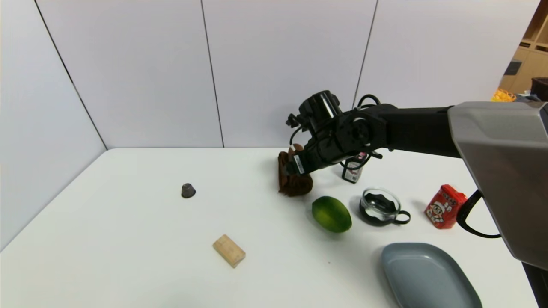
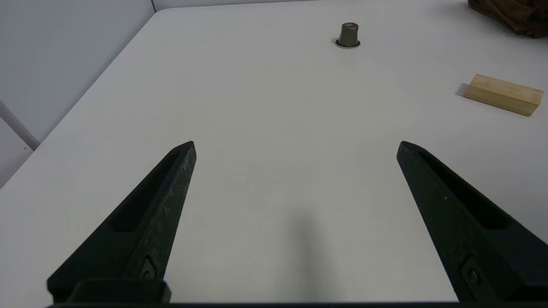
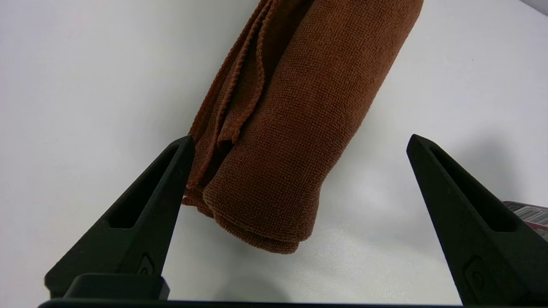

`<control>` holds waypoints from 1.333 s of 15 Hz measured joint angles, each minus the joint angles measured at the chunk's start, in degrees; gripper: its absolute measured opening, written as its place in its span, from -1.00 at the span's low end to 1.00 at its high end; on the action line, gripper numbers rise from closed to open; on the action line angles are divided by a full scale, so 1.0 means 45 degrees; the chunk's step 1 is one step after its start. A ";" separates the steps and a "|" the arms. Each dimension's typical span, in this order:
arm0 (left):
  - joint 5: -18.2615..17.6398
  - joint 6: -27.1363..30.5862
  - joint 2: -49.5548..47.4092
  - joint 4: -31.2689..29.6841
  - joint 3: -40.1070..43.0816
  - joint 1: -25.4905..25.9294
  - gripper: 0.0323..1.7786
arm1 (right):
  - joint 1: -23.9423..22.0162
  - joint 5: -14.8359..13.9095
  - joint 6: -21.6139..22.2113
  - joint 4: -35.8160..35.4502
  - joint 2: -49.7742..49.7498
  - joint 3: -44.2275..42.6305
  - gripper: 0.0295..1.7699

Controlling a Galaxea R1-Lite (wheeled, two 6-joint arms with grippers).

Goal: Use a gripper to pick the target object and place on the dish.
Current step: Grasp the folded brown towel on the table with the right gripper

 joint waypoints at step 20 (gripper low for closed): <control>0.0005 -0.0005 0.0000 0.0000 0.0000 0.0000 0.90 | 0.0149 0.0767 -0.0043 -0.0577 0.0902 0.0005 0.93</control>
